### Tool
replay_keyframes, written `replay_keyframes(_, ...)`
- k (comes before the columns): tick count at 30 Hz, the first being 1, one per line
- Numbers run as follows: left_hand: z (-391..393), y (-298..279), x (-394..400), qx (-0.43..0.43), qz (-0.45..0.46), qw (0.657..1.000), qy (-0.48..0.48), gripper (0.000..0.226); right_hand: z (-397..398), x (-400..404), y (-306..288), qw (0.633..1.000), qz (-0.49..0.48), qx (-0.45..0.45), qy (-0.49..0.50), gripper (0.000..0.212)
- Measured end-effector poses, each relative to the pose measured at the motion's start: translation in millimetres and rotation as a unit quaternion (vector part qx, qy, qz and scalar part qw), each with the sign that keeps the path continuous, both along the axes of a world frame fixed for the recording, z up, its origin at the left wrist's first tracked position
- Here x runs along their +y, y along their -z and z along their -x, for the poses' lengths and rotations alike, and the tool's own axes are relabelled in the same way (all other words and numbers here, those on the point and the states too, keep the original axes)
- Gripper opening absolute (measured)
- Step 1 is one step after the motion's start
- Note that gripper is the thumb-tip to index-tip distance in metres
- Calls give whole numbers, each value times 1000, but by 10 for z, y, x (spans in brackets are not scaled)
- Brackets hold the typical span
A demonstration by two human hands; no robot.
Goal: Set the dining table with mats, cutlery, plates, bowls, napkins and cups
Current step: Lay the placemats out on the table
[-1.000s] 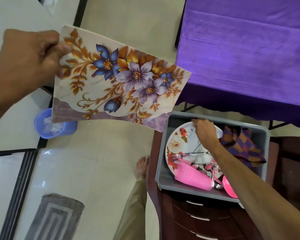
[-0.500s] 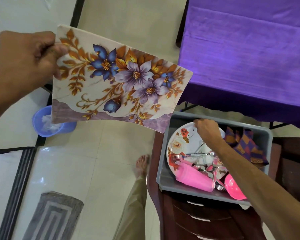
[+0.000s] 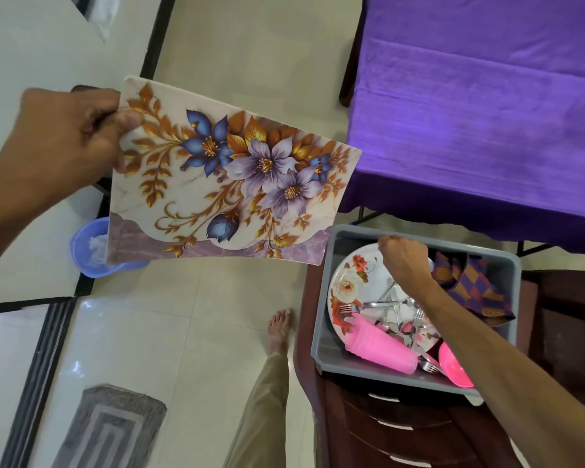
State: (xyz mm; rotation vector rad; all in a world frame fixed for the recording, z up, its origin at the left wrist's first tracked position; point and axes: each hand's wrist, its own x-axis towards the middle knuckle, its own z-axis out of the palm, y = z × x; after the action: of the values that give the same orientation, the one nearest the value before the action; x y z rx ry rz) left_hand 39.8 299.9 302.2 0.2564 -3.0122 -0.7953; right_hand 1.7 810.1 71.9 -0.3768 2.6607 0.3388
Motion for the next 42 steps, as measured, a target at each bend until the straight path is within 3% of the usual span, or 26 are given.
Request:
replay_keyframes(4, -42, -182, -2, -4, 8, 1000, 11, 60, -51, 24, -185, 995, 83, 22, 51, 11)
replay_keyframes(7, -70, -405, 88, 7, 41, 999, 30, 41, -113, 67, -348, 981, 158, 31, 103, 11)
replay_keyframes(12, -215, -669, 144, 29, -6, 998, 61, 25, -252, 0, -755, 929, 314, -35, 192, 15)
replay_keyframes(18, -371, -1093, 198, 25, 14, 995, 95, 28, -465, -233, -1264, 888, 377, -92, 248, 16)
replay_keyframes(25, -689, -1769, 3, 59, -35, 993, 98, 22, -1001, -610, -1812, 816, 453, -125, 336, 15)
replay_keyframes(30, -934, -2204, -314, 116, -63, 985, 112, 21, -1406, -879, -2116, 692, 555, -123, 445, 40)
replay_keyframes(34, -909, -2184, -819, 128, -174, 974, 70, 23, -1603, -1195, -2188, 590, 606, -152, 512, 123)
replay_keyframes(35, -875, -2100, -958, 118, -204, 970, 53, 23, -1638, -1284, -2167, 561, 623, -175, 516, 128)
replay_keyframes(39, -680, -1575, -1348, 68, -251, 966, 13, 24, -1656, -1709, -2092, 434, 713, -230, 501, 83)
replay_keyframes(42, -510, -1131, -1612, 39, -249, 967, -23, 19, -1509, -1997, -2034, 403, 741, -213, 493, 60)
